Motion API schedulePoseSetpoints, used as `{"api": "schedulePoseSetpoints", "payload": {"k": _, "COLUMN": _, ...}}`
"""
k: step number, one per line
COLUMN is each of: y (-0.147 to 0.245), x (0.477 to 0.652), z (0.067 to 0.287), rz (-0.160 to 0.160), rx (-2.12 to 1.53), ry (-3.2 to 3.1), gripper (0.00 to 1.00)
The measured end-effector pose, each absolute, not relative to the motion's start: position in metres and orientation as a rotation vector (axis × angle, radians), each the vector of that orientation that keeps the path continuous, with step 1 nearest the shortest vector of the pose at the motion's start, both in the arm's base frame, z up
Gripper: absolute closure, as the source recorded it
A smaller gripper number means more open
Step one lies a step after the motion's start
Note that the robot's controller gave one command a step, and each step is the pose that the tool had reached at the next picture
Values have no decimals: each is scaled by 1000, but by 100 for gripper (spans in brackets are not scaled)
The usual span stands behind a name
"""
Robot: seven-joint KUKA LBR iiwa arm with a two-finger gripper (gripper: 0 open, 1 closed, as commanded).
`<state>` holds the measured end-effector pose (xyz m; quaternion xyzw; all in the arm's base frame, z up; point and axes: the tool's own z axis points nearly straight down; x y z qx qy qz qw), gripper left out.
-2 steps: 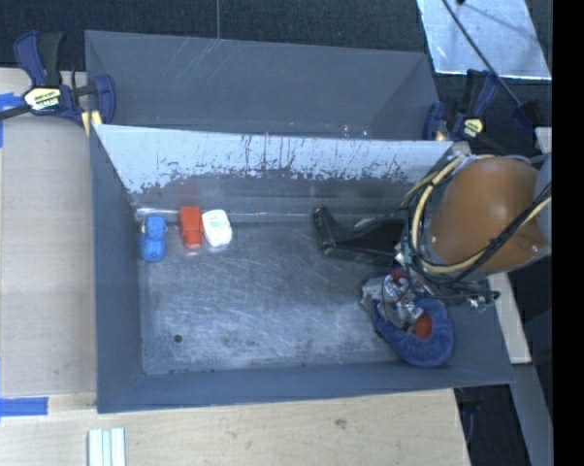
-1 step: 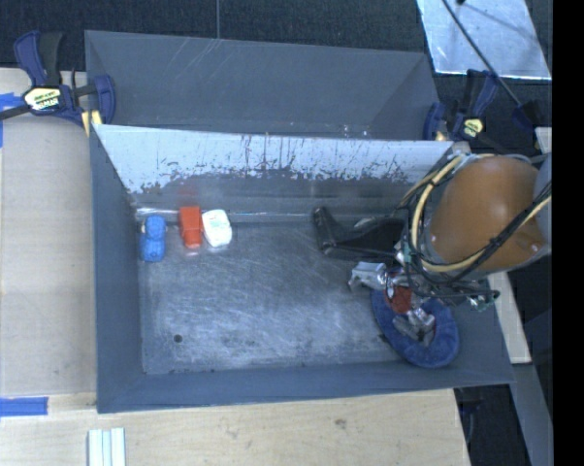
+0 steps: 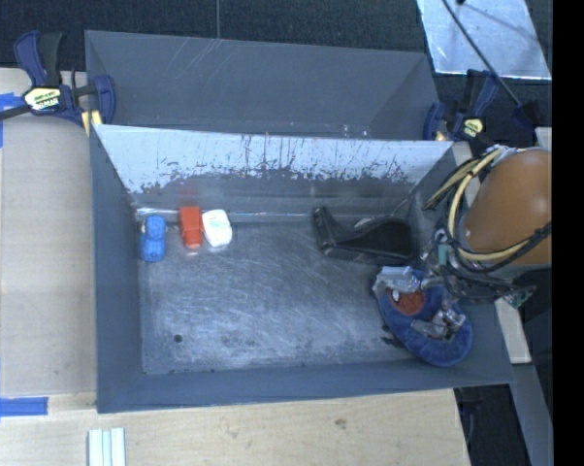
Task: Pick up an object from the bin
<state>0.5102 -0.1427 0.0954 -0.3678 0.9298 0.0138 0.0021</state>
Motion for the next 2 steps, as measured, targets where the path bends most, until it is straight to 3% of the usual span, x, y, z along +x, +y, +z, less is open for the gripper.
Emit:
{"api": "schedulePoseSetpoints", "payload": {"k": 1, "y": -128, "x": 568, "z": 72, "rz": 91, "rx": -1627, "ry": 2713, "gripper": 0}}
{"api": "schedulePoseSetpoints", "payload": {"k": 2, "y": -140, "x": 548, "z": 72, "rz": 32, "rx": -2084, "ry": 2332, "gripper": 0}}
